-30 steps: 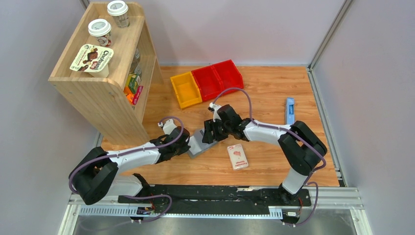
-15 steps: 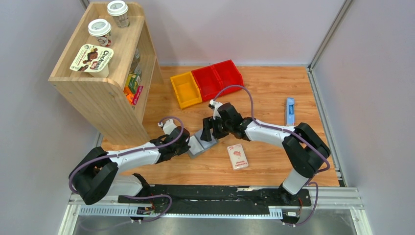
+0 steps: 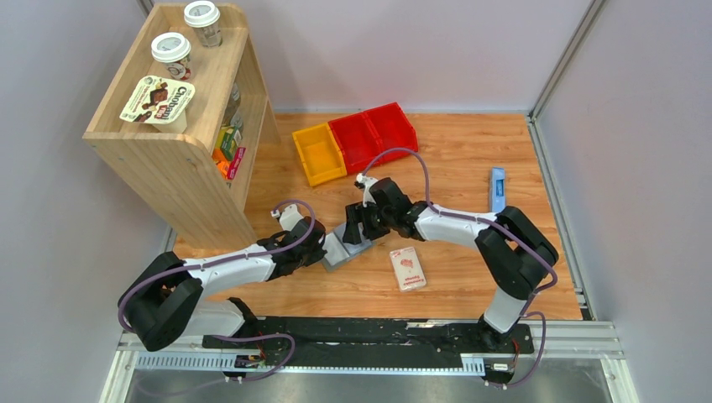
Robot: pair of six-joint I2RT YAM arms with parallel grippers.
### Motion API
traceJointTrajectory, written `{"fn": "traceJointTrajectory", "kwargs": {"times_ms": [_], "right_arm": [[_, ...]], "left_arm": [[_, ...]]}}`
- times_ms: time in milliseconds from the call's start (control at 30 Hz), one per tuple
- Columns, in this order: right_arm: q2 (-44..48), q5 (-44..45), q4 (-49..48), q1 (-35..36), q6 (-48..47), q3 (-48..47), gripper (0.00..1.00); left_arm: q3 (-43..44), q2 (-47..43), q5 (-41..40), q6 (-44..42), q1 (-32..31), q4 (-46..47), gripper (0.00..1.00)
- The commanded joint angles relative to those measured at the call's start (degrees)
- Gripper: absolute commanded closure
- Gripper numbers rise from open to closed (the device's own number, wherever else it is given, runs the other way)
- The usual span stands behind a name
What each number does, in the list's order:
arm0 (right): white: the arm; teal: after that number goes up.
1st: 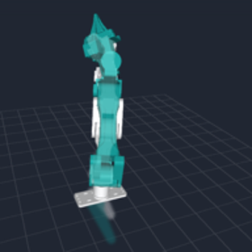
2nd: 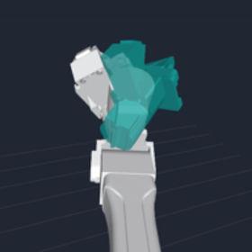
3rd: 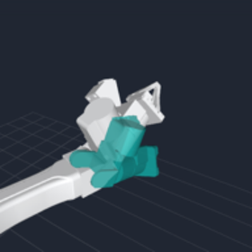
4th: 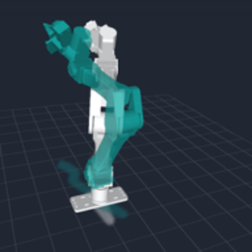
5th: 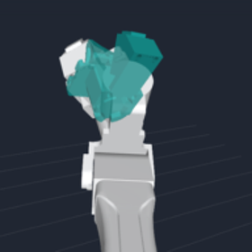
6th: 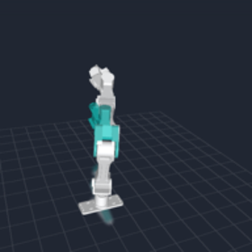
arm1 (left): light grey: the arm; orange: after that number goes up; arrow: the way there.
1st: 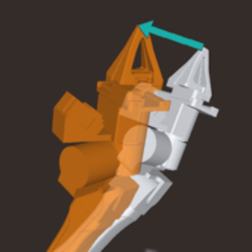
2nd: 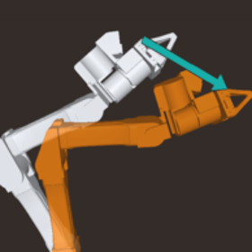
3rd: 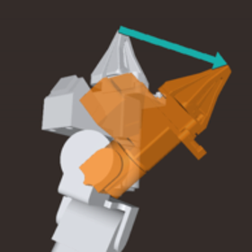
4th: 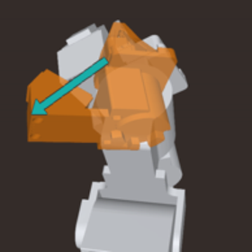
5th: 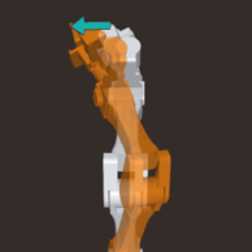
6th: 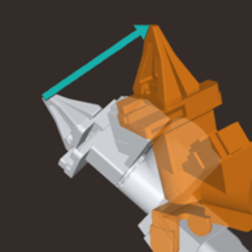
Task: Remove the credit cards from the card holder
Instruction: Open the card holder at the center of the board, then remove the credit card from the card holder.
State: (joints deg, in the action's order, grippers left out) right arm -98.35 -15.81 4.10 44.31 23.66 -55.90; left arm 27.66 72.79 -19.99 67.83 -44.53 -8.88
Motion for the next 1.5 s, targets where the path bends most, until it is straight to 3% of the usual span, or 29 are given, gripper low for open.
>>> {"fn": "traceJointTrajectory", "kwargs": {"times_ms": [0, 833, 1167, 1467], "right_arm": [[-1.06, -1.41, -0.32, 0.86, -1.16, -2.11, 0.27], [-0.44, -8.71, -1.73, 2.27, 0.25, -3.34, 0.26], [-1.85, -4.93, -0.76, 2.27, -0.02, -2.99, 0.28], [-2.38, -5.1, -0.76, 2.27, -0.54, -2.72, 0.31]], "left_arm": [[-2.0, 1.47, 4.52, 0.63, -0.99, -2.28, 0.88], [-2.26, -0.28, 4.61, 1.16, -0.99, -2.8, 0.88], [-2.0, -13.19, 2.06, 2.39, -0.99, -9.22, 0.74], [1.52, -21.37, 0.3, 2.3, -0.99, -15.63, 0.72]]}}
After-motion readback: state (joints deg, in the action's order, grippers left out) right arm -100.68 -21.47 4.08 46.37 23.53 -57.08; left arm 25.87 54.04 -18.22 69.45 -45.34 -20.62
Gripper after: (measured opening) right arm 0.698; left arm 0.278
